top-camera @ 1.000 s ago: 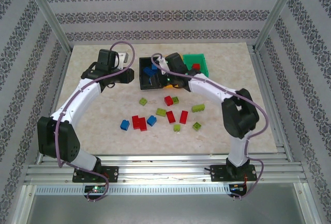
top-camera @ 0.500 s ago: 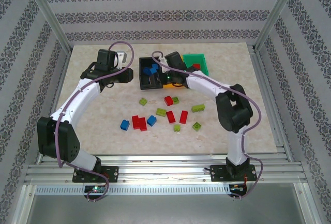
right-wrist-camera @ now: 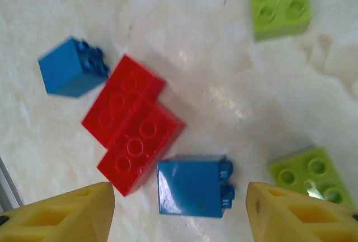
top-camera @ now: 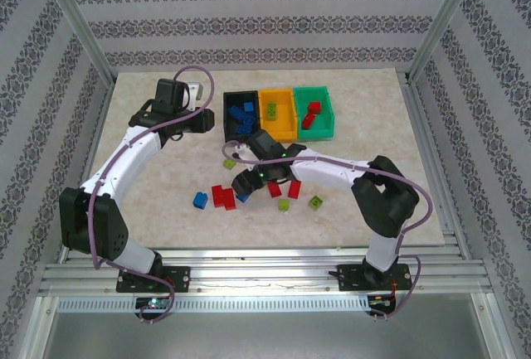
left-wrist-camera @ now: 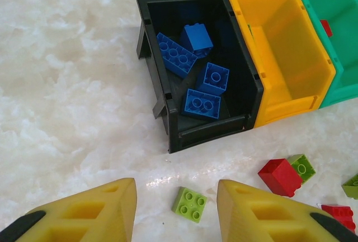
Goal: Sort the legos into containers by color
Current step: Pick up the lego from the bottom-center of the table, then place the lego in the container.
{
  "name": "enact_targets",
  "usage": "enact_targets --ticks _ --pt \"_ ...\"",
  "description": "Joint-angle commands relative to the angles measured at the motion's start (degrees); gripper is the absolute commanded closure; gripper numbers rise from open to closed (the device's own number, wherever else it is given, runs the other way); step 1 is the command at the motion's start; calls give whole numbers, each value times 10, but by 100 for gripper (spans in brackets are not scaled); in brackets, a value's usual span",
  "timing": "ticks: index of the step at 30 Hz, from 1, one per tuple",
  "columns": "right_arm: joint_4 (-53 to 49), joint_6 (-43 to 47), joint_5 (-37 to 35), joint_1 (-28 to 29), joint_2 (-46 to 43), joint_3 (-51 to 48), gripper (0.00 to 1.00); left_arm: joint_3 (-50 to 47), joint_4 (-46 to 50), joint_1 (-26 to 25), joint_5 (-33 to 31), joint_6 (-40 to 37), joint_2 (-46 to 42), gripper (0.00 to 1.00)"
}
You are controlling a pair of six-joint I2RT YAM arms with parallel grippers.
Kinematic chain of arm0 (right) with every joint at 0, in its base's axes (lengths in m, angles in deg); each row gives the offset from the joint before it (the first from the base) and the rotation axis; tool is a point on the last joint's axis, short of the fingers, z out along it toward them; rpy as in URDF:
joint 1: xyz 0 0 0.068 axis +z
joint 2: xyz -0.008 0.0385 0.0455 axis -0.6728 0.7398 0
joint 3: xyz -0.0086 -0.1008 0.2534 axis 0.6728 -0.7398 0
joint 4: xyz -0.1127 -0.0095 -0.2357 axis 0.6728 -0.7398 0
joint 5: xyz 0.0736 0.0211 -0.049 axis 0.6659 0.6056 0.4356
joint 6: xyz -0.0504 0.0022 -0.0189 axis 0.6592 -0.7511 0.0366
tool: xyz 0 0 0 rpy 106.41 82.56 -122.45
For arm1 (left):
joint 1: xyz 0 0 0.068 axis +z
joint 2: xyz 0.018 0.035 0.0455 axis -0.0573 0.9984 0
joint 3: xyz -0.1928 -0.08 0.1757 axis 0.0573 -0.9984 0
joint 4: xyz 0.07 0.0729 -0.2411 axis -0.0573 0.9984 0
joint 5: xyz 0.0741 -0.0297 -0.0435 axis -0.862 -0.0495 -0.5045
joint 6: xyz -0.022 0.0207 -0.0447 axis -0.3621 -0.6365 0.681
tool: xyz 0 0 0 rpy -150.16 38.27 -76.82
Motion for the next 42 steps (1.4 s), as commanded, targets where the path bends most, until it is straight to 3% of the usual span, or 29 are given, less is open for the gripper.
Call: enact_targets --ticks 1,11,16,24,34,39,42 --pt "-16 19 -29 14 16 -8 36 5 -7 9 4 7 -12 59" --pt "-37 24 -56 36 63 13 36 4 -6 10 0 4 -14 58" --pt "-34 24 -60 36 65 12 52 5 -7 9 1 4 -13 58" --pt "-4 6 -24 3 37 45 54 6 -5 10 -3 3 -13 56" --pt "34 -82 5 -119 127 216 52 2 -5 12 -29 -6 -22 56" --pt "17 -112 32 -141 200 330 35 2 -4 12 -31 -7 -20 56" --pt "27 -122 40 -139 201 336 32 2 -3 11 -31 -7 -21 56"
